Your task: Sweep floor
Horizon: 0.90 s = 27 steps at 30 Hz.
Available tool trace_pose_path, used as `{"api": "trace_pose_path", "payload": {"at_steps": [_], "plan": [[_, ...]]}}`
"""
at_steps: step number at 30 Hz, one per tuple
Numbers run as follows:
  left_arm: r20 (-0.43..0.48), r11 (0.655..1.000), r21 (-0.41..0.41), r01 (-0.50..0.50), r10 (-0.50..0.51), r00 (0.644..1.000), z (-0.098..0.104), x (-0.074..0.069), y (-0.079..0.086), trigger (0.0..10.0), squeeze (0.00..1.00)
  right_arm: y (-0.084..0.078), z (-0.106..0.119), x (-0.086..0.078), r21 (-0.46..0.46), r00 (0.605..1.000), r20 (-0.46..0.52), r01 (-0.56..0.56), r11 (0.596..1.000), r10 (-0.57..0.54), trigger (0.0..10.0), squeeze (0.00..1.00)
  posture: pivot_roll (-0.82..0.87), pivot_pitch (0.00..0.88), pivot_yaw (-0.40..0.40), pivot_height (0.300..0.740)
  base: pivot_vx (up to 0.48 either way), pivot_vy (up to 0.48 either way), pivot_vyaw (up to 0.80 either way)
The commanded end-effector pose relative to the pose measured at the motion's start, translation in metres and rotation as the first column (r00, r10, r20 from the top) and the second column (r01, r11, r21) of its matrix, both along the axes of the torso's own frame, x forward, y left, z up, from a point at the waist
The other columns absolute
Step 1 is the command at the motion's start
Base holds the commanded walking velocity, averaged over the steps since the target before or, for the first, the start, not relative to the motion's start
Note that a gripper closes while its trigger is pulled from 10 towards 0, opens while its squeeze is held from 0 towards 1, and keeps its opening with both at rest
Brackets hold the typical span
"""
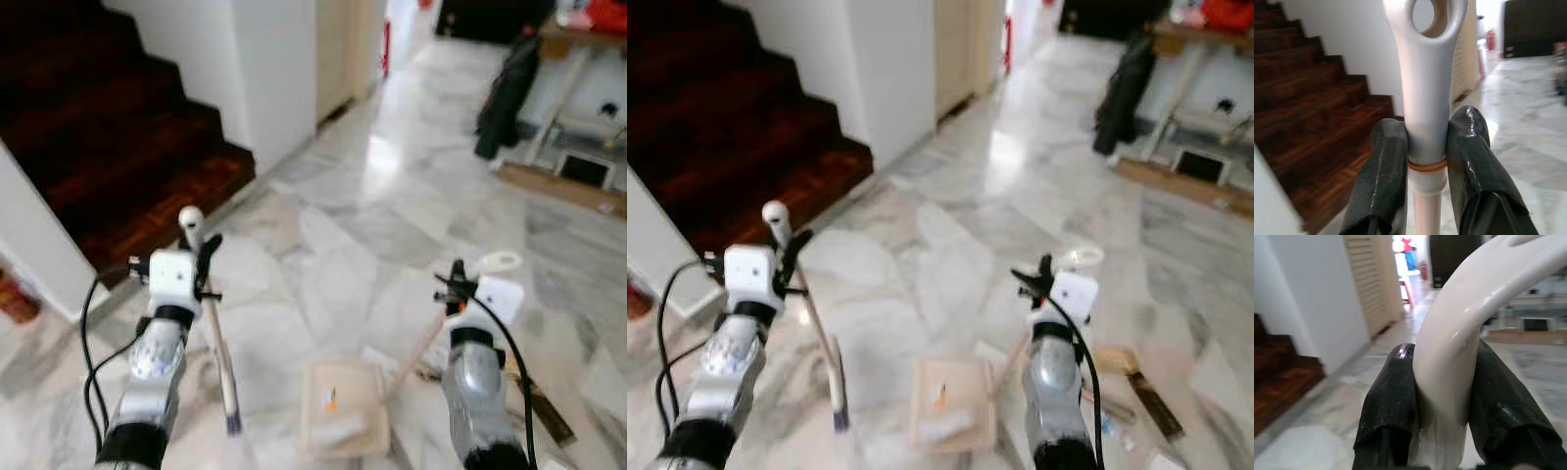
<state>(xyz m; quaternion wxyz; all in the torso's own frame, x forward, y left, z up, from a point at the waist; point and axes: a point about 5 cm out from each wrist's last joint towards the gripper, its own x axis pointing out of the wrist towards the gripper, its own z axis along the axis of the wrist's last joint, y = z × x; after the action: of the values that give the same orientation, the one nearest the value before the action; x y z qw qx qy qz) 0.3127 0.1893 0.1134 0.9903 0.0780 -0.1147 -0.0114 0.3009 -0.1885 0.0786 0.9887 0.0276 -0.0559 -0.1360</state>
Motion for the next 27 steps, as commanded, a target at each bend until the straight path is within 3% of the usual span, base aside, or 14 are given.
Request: {"api": "trace_pose_path", "payload": {"at_steps": [1,27], "plan": [[0.048,1.0,0.001,0.015,-0.015,0.999,0.012,0.0022,-0.0032,10.0,0.0,-0.0041,0.0124,0.0022,0.008,0.998,0.058,0.019,1.0,-0.019,10.0,0.0,0.01,0.0,0.057,0.74,0.0,0.0,0.8],[0.039,1.0,0.008,0.009,-0.009,0.999,0.0145,0.0001,-0.0018,10.0,0.0,-0.005,0.0117,-0.0005,0.005,0.999,0.043,0.024,1.0,-0.024,10.0,0.0,0.02,0.057,0.047,0.74,0.0,0.0,0.65]]}}
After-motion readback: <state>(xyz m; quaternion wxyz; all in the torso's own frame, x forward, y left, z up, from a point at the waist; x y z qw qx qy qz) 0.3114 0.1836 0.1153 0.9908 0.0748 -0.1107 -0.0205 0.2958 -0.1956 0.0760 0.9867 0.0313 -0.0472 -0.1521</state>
